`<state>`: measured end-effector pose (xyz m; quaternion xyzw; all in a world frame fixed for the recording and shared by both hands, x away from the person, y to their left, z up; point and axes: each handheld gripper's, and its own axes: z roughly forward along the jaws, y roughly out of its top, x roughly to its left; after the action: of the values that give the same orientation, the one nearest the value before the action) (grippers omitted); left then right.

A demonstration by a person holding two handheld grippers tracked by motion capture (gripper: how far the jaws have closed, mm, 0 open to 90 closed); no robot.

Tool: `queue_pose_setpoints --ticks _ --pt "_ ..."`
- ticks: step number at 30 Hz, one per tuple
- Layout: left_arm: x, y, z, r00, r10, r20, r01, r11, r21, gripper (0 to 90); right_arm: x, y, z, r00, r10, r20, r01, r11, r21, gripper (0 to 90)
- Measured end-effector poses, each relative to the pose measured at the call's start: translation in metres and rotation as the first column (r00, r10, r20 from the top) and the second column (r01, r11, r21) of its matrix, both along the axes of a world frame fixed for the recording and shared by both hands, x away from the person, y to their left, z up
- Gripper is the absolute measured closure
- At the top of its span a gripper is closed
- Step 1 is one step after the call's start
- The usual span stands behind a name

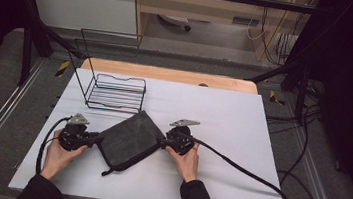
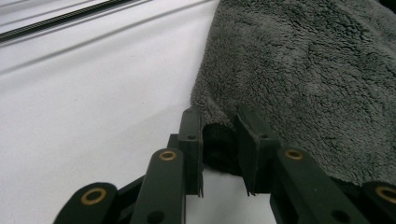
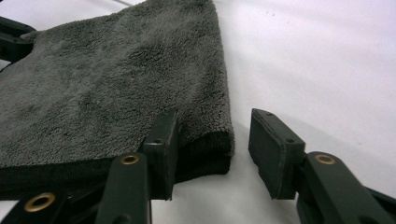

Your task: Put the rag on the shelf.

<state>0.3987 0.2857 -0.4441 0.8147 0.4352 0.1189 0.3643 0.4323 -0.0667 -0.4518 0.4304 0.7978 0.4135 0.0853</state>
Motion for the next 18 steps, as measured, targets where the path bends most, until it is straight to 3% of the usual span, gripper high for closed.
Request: queue_pose_setpoints --ticks 6,11,14,18 --pt "-0.0004 -0.0004 -0.0001 1.0000 0.002 0.005 -0.002 1.0000 0.000 73.1 0.0028 0.0001 -0.0024 0.9976 0.018 -0.067 -0.016 0.999 0.037 63.6" --pt "-0.0004 -0.0002 0.0002 1.0000 0.004 0.004 -0.004 1.0000 -0.004 75.9 0.0024 0.0005 -0.0026 0.9959 0.021 -0.088 -0.015 0.998 0.065 74.1" --pt "-0.0015 -0.0007 0.0009 0.9999 0.000 0.014 0.000 1.0000 0.002 77.9 0.0005 0.0000 -0.0019 0.9968 0.021 -0.078 -0.015 0.997 0.074 78.3" --pt "-0.0051 -0.0009 0.0047 1.0000 0.004 0.009 -0.004 0.9999 -0.014 79.7 -0.0002 -0.0088 0.0017 0.9956 0.024 -0.091 -0.012 0.992 0.128 80.2"
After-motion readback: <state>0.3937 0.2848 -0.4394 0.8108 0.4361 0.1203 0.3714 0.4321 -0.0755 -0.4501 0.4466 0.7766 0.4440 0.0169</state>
